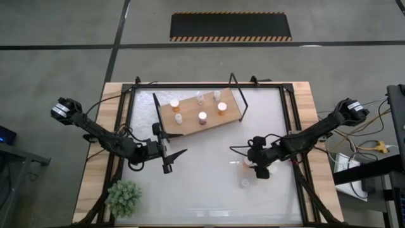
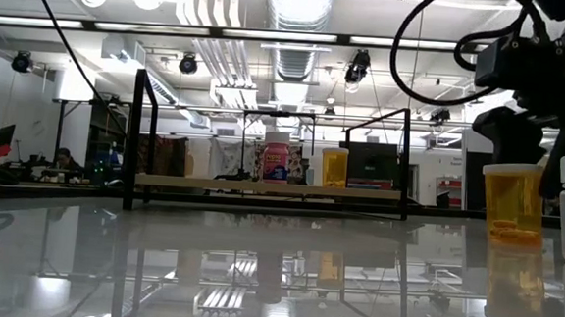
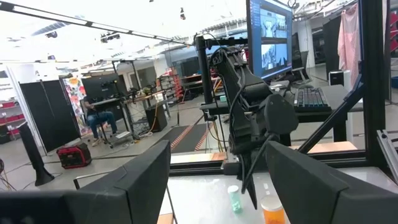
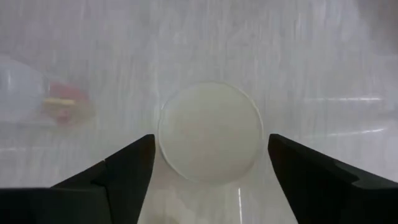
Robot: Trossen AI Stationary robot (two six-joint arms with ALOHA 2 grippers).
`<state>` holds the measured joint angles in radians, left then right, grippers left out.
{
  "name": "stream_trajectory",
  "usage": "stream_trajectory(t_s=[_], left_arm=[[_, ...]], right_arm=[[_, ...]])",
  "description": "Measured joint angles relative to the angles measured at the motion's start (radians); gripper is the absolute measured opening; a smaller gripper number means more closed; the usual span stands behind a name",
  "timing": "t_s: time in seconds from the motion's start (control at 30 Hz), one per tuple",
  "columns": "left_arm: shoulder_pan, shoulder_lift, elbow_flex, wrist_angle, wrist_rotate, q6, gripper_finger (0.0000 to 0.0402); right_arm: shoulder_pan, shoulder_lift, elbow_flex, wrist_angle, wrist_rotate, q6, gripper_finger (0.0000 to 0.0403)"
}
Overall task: Pick and place medicine bottles onto shelf by color
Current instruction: Put the left orange pill bottle on the shelf
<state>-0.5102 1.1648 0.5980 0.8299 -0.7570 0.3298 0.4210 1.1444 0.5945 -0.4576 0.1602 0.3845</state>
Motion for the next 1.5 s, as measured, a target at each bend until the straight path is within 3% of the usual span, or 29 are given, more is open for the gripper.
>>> stream_trajectory(t_s=[0.37,0.73,1.13,1.5], left_arm=[[0.000,0.000,-0.012,-0.002,0.000,0.000,0.0247],[0.000,-0.023,-0.019,-0.009,-0.106,0.113,0.0247],[-0.001,-0.054,-0.035,-0.042,-0.116,0.203,0.0247],[-0.004,-0.112,-0.043,-0.095,-0.118,0.256,0.0247]], right_arm=[[0.000,-0.006,0.008,0.022,0.027,0.047,0.0222],[-0.016,-0.052,0.058,0.012,0.025,0.103,0.0213],[-0.110,0.007,0.370,-0.124,0.025,0.026,0.0213],[-0.224,0.236,0.715,-0.242,0.024,-0.096,0.0212]])
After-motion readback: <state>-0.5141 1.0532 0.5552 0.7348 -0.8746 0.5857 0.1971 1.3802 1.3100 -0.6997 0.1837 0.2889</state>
